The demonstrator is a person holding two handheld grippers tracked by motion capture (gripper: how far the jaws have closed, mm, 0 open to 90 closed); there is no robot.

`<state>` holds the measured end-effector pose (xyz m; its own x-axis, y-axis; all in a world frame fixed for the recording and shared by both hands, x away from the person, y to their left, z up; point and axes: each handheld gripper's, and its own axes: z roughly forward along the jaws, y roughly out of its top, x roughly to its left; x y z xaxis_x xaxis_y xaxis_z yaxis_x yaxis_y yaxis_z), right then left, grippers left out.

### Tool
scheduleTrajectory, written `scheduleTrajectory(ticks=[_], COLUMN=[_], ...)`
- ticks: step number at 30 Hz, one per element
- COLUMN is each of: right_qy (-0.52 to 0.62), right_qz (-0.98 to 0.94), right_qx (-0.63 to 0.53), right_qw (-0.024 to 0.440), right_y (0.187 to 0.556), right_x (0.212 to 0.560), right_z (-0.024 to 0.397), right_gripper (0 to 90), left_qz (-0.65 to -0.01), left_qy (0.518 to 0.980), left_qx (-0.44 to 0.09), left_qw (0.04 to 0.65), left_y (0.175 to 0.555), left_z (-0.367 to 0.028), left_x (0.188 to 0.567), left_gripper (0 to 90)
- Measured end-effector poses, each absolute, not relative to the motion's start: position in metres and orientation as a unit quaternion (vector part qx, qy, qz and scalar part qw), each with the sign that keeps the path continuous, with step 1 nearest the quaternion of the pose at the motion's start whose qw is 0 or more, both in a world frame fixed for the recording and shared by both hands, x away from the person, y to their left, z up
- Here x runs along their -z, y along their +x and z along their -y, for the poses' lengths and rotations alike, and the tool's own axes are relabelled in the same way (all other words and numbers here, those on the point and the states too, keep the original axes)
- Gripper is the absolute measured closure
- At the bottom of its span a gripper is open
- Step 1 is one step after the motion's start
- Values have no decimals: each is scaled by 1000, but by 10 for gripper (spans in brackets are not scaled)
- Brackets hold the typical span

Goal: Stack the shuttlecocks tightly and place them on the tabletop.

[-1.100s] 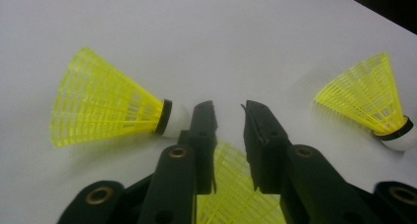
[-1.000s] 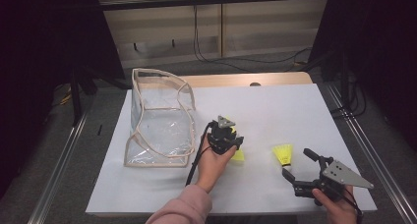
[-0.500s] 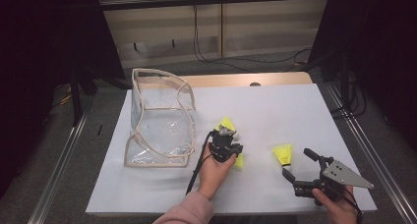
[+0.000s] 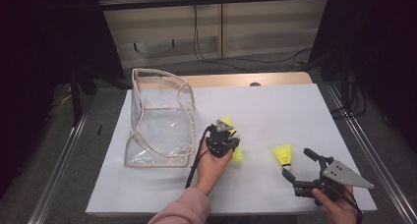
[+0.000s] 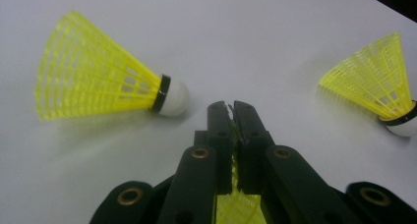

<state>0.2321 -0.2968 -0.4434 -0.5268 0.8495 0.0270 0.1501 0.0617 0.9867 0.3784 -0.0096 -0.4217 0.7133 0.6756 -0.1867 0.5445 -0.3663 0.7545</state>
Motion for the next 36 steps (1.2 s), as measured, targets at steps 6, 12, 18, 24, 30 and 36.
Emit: scheduleTrajectory(ticks=[6,12,18,24,30,36], right_qy=[378,380,378,379,379,378], right_qz=[-662,-661,-663,-663,-663,-663], right_qx=[-569,-570,-568,-568,-569,-569], right_qw=[308,306,307,307,306,307], right_y=[232,232,232,232,232,232], right_x=[443,443,443,443,443,443], right_z=[298,298,298,298,298,298], right_gripper=[26,26,26,26,26,26], left_qz=[-345,-349,-361,-345,-341,-348], left_qy=[838,839,826,841,844,839], left_qx=[-103,-104,-104,-110,-107,-111], left_qw=[410,404,420,402,400,404], left_y=[388,392,391,393,394,394], left_z=[9,8,13,11,11,12], left_x=[416,420,423,424,425,427], left_gripper=[860,848,843,838,835,818])
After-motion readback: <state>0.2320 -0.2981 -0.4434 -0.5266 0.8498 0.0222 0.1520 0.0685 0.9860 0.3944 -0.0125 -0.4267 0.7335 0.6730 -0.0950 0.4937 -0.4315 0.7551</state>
